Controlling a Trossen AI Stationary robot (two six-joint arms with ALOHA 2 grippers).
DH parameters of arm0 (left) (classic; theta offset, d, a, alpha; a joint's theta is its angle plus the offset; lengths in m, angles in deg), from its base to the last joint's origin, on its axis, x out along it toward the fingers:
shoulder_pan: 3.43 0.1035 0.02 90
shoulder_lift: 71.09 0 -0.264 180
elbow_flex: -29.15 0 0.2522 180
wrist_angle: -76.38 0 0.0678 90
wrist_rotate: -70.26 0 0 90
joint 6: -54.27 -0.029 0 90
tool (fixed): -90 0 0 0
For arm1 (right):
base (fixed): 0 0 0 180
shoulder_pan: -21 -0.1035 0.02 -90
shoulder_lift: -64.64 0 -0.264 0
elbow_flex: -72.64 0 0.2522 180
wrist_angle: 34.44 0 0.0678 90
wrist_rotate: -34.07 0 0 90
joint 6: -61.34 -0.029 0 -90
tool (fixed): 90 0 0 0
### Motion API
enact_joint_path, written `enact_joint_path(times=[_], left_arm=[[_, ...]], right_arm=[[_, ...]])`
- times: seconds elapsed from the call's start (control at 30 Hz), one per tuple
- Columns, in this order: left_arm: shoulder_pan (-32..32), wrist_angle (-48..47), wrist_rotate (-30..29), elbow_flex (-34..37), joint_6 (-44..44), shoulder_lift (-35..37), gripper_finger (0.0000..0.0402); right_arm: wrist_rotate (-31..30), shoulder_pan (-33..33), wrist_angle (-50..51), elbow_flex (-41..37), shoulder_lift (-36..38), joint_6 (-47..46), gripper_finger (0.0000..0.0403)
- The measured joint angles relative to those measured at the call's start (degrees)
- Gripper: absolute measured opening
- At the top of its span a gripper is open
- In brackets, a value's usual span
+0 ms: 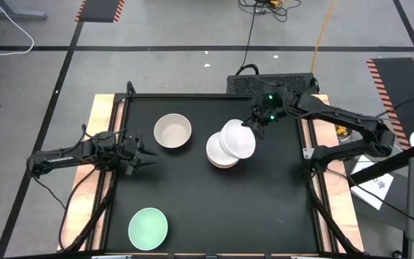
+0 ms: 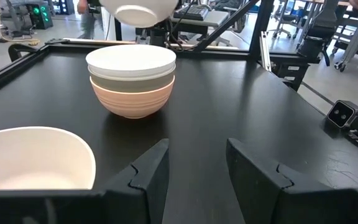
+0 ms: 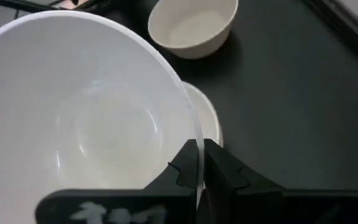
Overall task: Nest bowls inside each other
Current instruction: Stack the bottom white bowl on top of the white bowl
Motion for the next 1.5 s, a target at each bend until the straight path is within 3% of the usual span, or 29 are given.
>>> enact_joint_path(times=[0.37, 0.87, 1.3, 1.5], left_arm=[[0.0, 0.0, 0.0, 0.0, -0.1, 0.0, 0.0159], [0.0, 0.0, 0.0, 0.0, -0.7, 0.0, 0.0159], [0.0, 0.0, 0.1, 0.0, -0.7, 0.0, 0.0159], [0.0, 0.0, 0.2, 0.0, -0.7, 0.0, 0.0159]], right_arm=[[0.2, 0.3, 7.1, 9.1, -6.7, 4.3, 0.0004], [1.7, 0.1, 13.0, 14.0, -15.5, 6.2, 0.0004], [1.6, -0.9, 20.2, 25.4, -23.4, 6.7, 0.0004], [-1.9, -2.5, 26.4, 29.3, -27.0, 6.9, 0.0004]])
